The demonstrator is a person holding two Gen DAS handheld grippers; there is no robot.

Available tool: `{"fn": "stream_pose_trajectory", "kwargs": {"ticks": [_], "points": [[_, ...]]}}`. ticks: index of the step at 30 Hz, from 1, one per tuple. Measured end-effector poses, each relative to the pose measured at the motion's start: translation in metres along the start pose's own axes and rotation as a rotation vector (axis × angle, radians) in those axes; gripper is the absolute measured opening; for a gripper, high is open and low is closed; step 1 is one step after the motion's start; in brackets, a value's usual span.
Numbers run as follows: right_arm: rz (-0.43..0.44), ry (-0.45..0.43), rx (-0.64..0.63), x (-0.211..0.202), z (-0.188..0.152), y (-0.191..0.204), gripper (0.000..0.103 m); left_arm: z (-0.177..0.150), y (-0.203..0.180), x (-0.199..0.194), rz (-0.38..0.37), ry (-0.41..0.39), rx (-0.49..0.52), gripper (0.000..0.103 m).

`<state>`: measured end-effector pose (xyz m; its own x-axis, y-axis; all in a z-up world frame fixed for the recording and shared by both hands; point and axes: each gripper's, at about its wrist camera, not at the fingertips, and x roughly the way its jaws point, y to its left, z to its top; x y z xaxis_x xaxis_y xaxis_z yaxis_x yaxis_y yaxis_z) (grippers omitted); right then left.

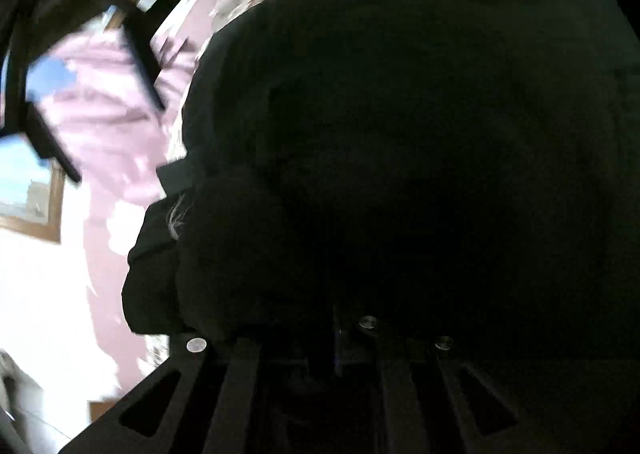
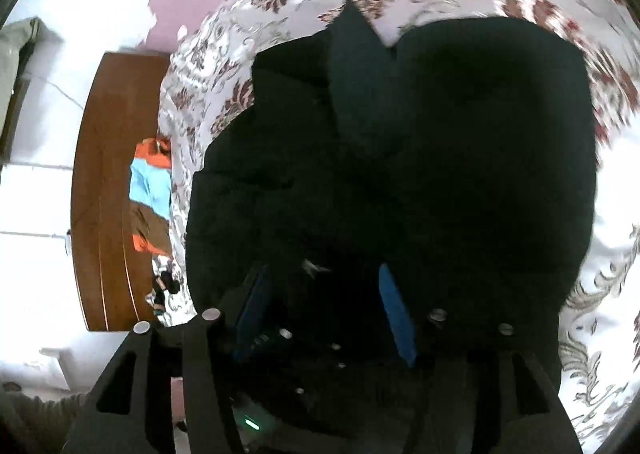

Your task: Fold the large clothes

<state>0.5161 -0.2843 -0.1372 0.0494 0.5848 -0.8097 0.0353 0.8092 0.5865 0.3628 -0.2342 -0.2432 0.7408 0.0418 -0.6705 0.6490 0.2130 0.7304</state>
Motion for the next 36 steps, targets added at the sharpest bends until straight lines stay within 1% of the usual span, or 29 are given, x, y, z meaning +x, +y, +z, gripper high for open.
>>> {"fn": "stream_pose_trajectory", "kwargs": {"ticks": [6,9,11,12,13,15,17,18,19,22,24,26,27,28,30,32,33,34,35,36], "points": [[-0.078,0.061,0.044,0.027,0.003,0.006,0.052,0.001,-0.016,-0.001,0.063,0.016,0.116,0.009],[-0.095,0.083,0.06,0.038,-0.002,0.008,0.052,0.004,-0.02,-0.001,0.073,0.03,0.127,0.01],[-0.153,0.099,0.047,0.046,-0.007,0.011,0.052,0.003,-0.018,-0.001,0.067,0.032,0.116,0.01],[-0.216,0.096,0.001,0.051,-0.008,0.015,0.049,0.002,-0.017,-0.003,0.055,0.034,0.105,0.01],[-0.231,0.09,-0.022,0.046,-0.013,0.01,0.034,-0.001,-0.014,-0.005,0.037,0.039,0.083,0.01],[-0.24,0.096,-0.011,0.042,-0.014,0.003,0.007,-0.012,0.0,-0.012,0.001,0.037,0.003,0.012],[-0.227,0.08,-0.018,0.028,-0.016,-0.005,0.005,-0.024,0.018,-0.019,-0.068,0.036,-0.115,0.016],[-0.211,0.08,-0.014,0.021,-0.018,-0.01,0.003,-0.031,0.033,-0.024,-0.123,0.029,-0.204,0.017],[-0.192,0.072,-0.012,0.014,-0.021,-0.015,0.002,-0.043,0.052,-0.032,-0.192,0.02,-0.329,0.019],[-0.165,0.019,-0.018,-0.007,-0.029,-0.032,0.002,-0.075,0.094,-0.051,-0.31,0.0,-0.574,0.021],[-0.156,-0.035,0.01,-0.016,-0.034,-0.049,0.002,-0.089,0.111,-0.058,-0.336,-0.014,-0.664,0.022],[-0.156,-0.053,0.05,-0.012,-0.038,-0.064,0.002,-0.102,0.119,-0.059,-0.355,-0.011,-0.711,0.022],[-0.155,-0.046,0.089,-0.006,-0.041,-0.073,0.003,-0.107,0.122,-0.057,-0.363,-0.002,-0.73,0.022],[-0.125,-0.036,0.158,-0.001,-0.046,-0.085,0.003,-0.114,0.125,-0.056,-0.375,0.013,-0.765,0.022],[-0.002,-0.029,0.28,0.006,-0.058,-0.104,0.003,-0.124,0.126,-0.055,-0.412,0.034,-0.829,0.022],[0.082,-0.072,0.332,0.003,-0.068,-0.109,0.008,-0.138,0.131,-0.051,-0.45,0.056,-0.91,0.022],[0.122,-0.084,0.355,0.002,-0.073,-0.111,0.017,-0.146,0.136,-0.049,-0.471,0.066,-0.967,0.022],[0.158,-0.096,0.376,0.002,-0.078,-0.111,0.032,-0.15,0.137,-0.047,-0.482,0.07,-1.0,0.022],[0.167,-0.105,0.377,0.002,-0.081,-0.11,0.041,-0.157,0.14,-0.044,-0.496,0.076,-1.044,0.022],[0.166,-0.109,0.36,0.003,-0.083,-0.107,0.054,-0.166,0.144,-0.04,-0.516,0.091,-1.1,0.022]]}}
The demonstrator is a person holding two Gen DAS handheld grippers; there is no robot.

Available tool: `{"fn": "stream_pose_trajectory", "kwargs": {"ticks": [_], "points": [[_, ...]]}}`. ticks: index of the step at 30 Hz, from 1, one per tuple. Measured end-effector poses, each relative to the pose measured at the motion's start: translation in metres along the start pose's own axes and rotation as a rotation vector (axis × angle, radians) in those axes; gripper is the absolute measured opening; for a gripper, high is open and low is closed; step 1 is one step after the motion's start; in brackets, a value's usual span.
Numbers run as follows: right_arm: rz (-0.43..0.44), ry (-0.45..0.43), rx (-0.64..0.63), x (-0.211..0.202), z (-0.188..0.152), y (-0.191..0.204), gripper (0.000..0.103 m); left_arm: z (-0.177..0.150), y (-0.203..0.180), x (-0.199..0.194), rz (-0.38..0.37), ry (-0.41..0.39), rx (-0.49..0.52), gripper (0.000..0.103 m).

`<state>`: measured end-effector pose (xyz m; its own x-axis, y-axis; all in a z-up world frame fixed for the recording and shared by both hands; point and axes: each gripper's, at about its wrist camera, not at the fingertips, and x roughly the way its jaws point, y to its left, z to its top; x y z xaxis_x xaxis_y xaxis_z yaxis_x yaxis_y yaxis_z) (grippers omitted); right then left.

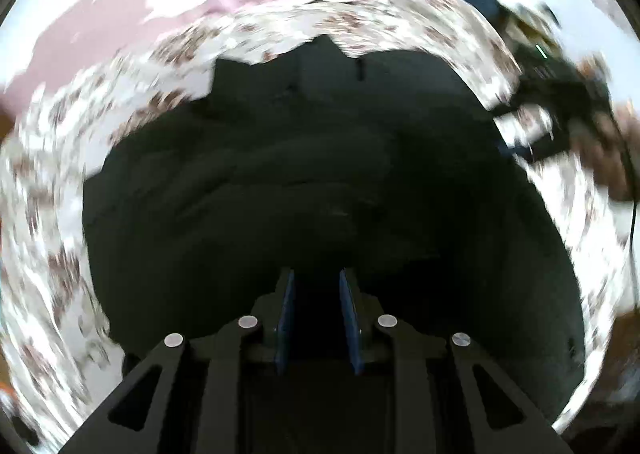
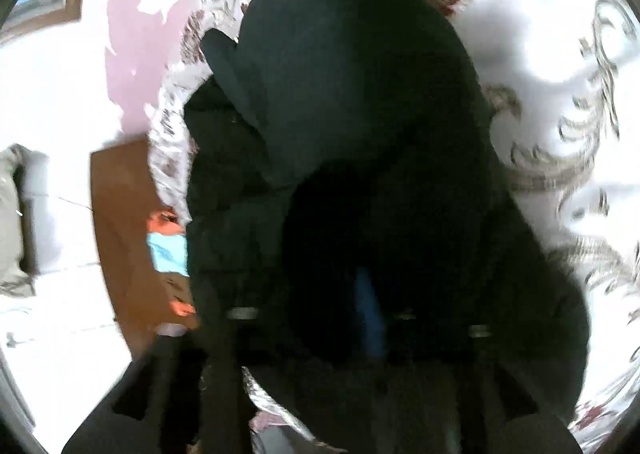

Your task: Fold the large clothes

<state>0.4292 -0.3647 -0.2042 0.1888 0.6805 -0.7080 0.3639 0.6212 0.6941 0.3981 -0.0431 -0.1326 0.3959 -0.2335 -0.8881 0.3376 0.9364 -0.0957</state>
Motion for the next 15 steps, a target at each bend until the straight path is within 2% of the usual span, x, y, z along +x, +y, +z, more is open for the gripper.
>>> {"fn": "stream_pose_trajectory", "kwargs": {"ticks": [1,5,10,11,12,13,15], "points": [[0.005,0.003,-0.011,0.002,-0.002,0.002,0.058,0.004,0.008,0.002,-0.006,0.009,-0.036,0.022],[0.007,0.001,-0.05,0.017,0.003,0.016,0.058,0.006,0.033,0.002,-0.002,0.017,-0.147,0.022],[-0.159,0.064,-0.232,0.035,-0.002,0.039,0.056,0.014,0.058,0.003,0.003,0.013,-0.232,0.022],[-0.183,0.074,-0.275,0.04,-0.003,0.046,0.049,0.017,0.062,0.004,0.005,0.012,-0.249,0.022],[-0.194,0.075,-0.303,0.041,-0.002,0.05,0.008,0.018,0.066,0.004,0.008,0.011,-0.265,0.022],[-0.208,0.056,-0.337,0.039,0.0,0.058,0.004,0.02,0.072,0.004,0.006,0.006,-0.29,0.022],[-0.193,-0.019,-0.385,0.024,0.006,0.073,0.003,0.025,0.086,0.005,0.005,0.001,-0.345,0.022]]}}
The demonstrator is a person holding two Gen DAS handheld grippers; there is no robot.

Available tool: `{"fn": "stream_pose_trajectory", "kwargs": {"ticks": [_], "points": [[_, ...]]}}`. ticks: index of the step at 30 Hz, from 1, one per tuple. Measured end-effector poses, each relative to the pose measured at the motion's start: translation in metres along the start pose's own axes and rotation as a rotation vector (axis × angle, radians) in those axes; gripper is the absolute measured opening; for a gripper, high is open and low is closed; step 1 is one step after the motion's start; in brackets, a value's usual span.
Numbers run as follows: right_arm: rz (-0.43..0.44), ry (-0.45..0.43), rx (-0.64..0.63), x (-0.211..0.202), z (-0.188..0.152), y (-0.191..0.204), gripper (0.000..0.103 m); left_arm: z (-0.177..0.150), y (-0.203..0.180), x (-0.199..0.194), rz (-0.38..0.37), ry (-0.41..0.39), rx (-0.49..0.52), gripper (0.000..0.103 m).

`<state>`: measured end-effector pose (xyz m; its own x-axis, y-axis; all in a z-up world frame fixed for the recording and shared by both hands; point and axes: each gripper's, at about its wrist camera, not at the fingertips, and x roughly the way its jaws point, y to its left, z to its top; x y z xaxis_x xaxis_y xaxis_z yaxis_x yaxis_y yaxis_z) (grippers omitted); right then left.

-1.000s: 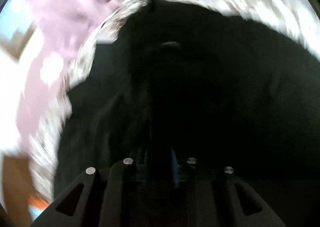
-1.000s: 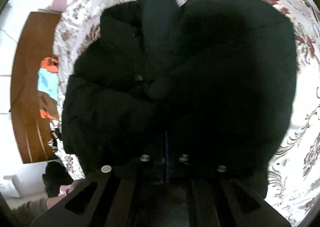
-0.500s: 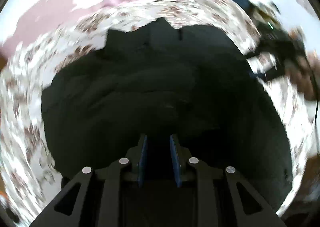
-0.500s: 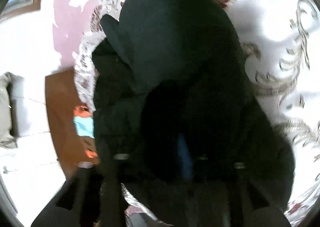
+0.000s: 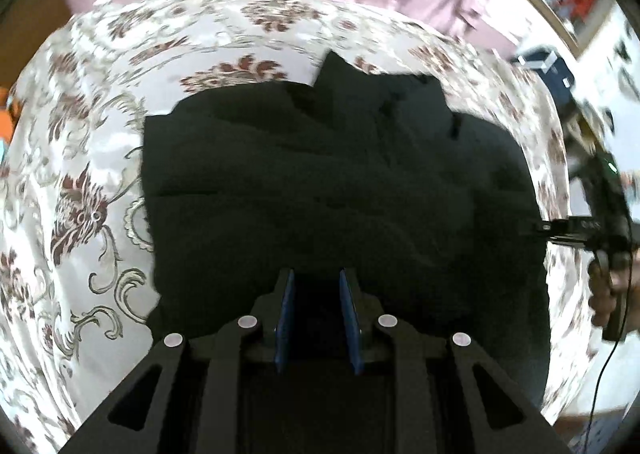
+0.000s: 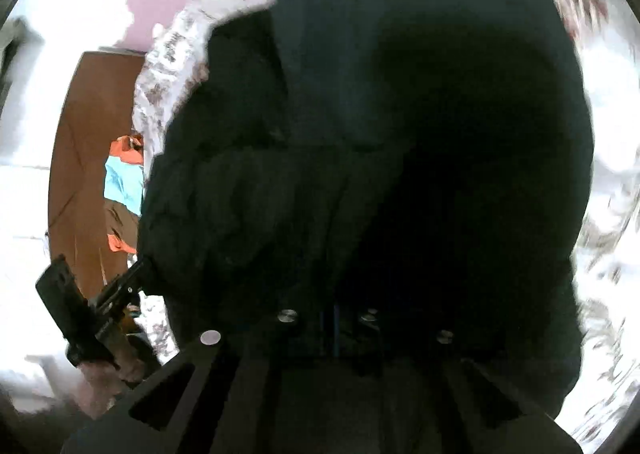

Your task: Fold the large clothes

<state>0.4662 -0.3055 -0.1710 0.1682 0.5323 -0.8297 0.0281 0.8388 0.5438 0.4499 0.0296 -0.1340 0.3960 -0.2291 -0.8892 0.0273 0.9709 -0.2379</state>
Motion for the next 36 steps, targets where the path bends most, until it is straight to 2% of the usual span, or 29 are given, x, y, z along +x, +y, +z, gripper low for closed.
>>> {"fn": "stream_pose_trajectory", "kwargs": {"ticks": [3,4,5,6,7,8,10,12,14,15,17,18,20,22,24,26,27,29,30,32,33,34,36], "points": [[-0.02,-0.142,0.034,-0.031,0.017,-0.009,0.003,0.009,0.019,0.011,0.003,0.011,-0.082,0.025],[-0.056,-0.147,0.039,-0.032,0.02,-0.014,0.003,0.011,0.025,0.02,0.008,0.029,-0.11,0.025],[-0.111,-0.125,0.037,-0.027,0.023,-0.021,0.003,0.013,0.029,0.027,0.013,0.046,-0.123,0.025],[-0.173,-0.062,0.036,-0.014,0.024,-0.032,0.003,0.014,0.031,0.034,0.021,0.061,-0.129,0.025],[-0.188,-0.034,0.046,-0.008,0.025,-0.037,0.003,0.014,0.032,0.042,0.031,0.072,-0.129,0.025],[-0.181,-0.024,0.059,-0.005,0.025,-0.042,0.003,0.016,0.032,0.047,0.039,0.08,-0.12,0.025],[-0.132,-0.058,0.086,-0.014,0.028,-0.041,0.003,0.021,0.029,0.048,0.049,0.072,-0.104,0.025],[-0.03,-0.097,0.101,-0.03,0.027,-0.037,0.003,0.025,0.03,0.045,0.042,0.051,-0.098,0.025],[-0.072,-0.066,0.061,-0.028,0.024,-0.036,0.003,0.027,0.032,0.048,0.052,0.062,-0.089,0.025],[-0.136,-0.02,0.053,-0.021,0.024,-0.042,0.003,0.027,0.032,0.052,0.062,0.075,-0.083,0.025],[-0.153,0.003,0.086,-0.018,0.021,-0.052,0.003,0.027,0.03,0.058,0.084,0.097,-0.058,0.025],[-0.129,-0.014,0.115,-0.022,0.025,-0.056,0.004,0.027,0.028,0.059,0.091,0.097,-0.043,0.025],[-0.158,-0.039,0.121,-0.031,0.03,-0.053,0.008,0.027,0.024,0.058,0.103,0.093,-0.012,0.025],[-0.241,-0.079,0.088,-0.043,0.021,-0.052,0.013,0.027,0.025,0.057,0.102,0.089,-0.01,0.025],[-0.354,-0.148,0.048,-0.06,0.018,-0.038,0.026,0.027,0.027,0.056,0.098,0.083,-0.017,0.025],[-0.348,-0.213,-0.013,-0.081,0.019,-0.025,0.026,0.026,0.029,0.057,0.094,0.081,-0.016,0.025],[-0.306,-0.237,-0.046,-0.083,0.019,-0.013,0.026,0.025,0.029,0.059,0.099,0.085,-0.01,0.025],[-0.204,-0.213,-0.084,-0.071,0.018,-0.003,0.026,0.023,0.027,0.063,0.111,0.09,0.007,0.025],[-0.181,-0.182,-0.098,-0.064,0.015,-0.005,0.026,0.022,0.025,0.065,0.12,0.093,0.022,0.025],[-0.196,-0.087,-0.125,-0.03,0.018,-0.008,0.026,0.019,0.022,0.07,0.143,0.102,0.062,0.025],[-0.27,-0.04,-0.143,-0.014,0.018,-0.016,0.026,0.017,0.021,0.072,0.152,0.106,0.082,0.025],[-0.3,-0.022,-0.14,-0.006,0.017,-0.026,0.022,0.014,0.02,0.073,0.157,0.11,0.1,0.025],[-0.242,-0.051,-0.044,-0.009,0.021,-0.044,0.016,0.013,0.021,0.07,0.163,0.106,0.108,0.025]]}}
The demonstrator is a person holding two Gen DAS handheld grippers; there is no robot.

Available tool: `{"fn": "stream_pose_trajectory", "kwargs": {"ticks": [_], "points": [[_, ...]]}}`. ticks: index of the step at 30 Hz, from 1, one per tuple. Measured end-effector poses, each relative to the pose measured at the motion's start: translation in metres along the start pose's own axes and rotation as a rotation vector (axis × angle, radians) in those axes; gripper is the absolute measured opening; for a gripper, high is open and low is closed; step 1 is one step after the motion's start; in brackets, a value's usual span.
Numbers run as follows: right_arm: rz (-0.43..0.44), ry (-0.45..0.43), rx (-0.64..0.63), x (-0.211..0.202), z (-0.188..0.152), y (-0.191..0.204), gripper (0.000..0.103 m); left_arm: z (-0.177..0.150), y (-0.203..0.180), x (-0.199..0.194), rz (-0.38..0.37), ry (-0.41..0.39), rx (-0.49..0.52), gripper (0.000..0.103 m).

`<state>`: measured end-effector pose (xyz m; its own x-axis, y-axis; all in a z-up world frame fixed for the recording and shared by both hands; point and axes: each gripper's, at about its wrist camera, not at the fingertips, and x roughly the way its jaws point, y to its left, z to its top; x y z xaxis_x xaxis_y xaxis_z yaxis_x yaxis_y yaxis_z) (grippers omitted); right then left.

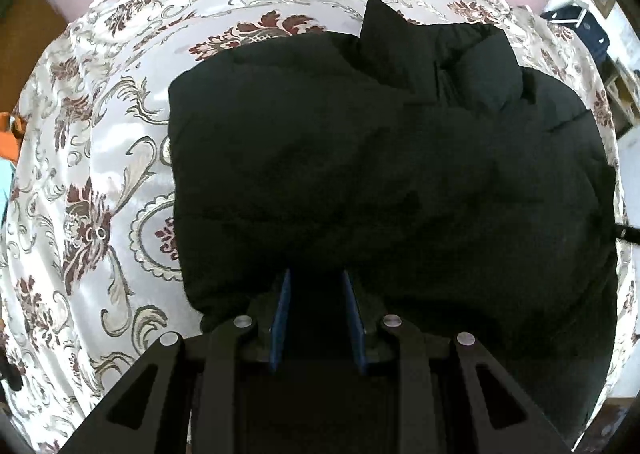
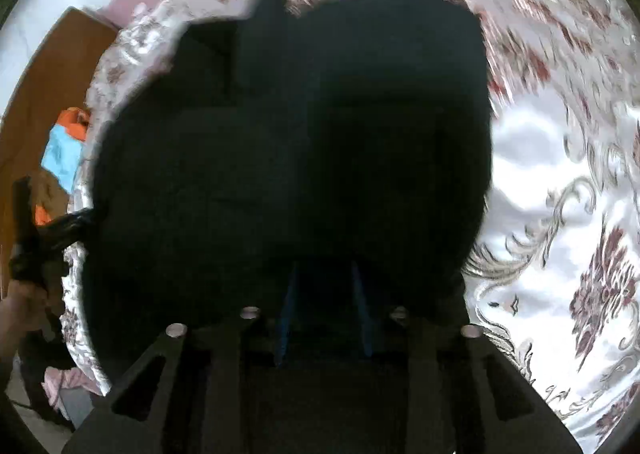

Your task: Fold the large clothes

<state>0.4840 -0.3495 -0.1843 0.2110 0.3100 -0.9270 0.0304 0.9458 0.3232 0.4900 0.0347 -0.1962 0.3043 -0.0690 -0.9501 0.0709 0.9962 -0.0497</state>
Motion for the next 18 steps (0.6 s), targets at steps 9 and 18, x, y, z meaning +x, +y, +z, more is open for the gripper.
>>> {"fn": "stream_pose_trajectory", "kwargs": {"ticks": [9,18], "points": [[0.04,-0.036,-0.085,-0.037,-0.031,0.033,0.033,-0.044,0.025,-0.047,-0.025,-0.057,-0.097,0.026],[0.083,0.012,-0.108,-0.05,-0.105,0.041,0.051,-0.135,0.043,-0.084,-0.018,-0.015,-0.136,0.026]]}}
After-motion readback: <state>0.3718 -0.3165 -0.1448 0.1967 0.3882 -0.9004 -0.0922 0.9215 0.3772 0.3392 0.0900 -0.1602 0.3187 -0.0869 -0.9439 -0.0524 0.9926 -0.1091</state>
